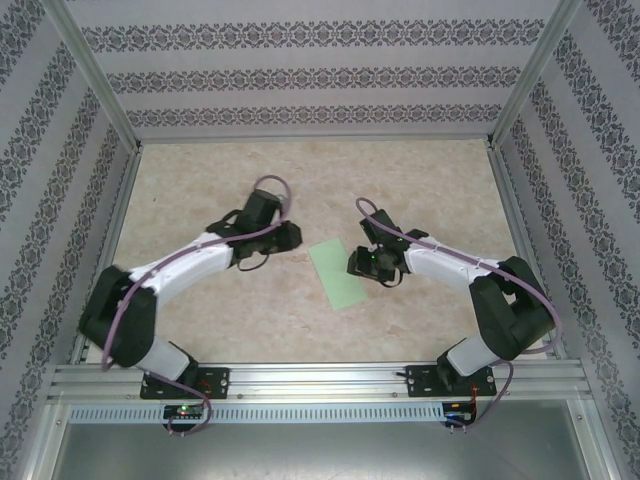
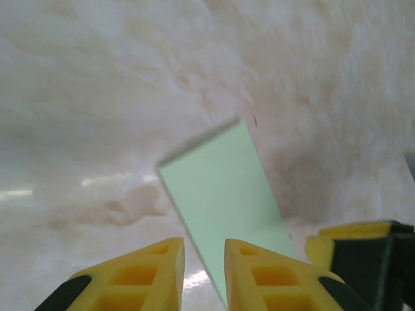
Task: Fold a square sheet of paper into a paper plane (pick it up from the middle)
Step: Third fold the triangle at the center of the table.
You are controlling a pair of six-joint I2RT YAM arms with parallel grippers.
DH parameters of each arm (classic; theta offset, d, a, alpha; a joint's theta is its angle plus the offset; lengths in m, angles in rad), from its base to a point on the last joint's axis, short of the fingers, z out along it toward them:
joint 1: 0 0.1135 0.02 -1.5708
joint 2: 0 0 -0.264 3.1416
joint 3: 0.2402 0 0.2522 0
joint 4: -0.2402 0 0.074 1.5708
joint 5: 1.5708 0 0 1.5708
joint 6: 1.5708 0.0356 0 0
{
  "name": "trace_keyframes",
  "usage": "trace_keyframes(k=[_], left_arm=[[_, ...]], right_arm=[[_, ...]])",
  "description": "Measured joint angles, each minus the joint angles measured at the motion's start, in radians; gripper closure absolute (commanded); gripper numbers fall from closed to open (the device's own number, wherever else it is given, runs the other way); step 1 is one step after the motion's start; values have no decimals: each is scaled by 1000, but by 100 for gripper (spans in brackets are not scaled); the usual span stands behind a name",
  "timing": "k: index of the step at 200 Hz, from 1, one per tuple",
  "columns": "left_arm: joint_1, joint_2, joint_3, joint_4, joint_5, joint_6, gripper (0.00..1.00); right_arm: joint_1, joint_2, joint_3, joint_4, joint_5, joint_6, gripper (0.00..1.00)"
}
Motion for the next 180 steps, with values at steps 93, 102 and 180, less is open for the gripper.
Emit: trace_keyframes(k=[93, 102, 180], left_arm=[[-48, 115, -16, 21, 92, -74, 66], [-51, 128, -16, 26, 96, -75, 66], [-55, 237, 15, 28, 116, -74, 66]], right_arm=[[-21, 92, -6, 150, -90, -26, 59], [-21, 97, -6, 153, -97, -27, 59], [-18, 49, -83, 218, -151, -16, 60]])
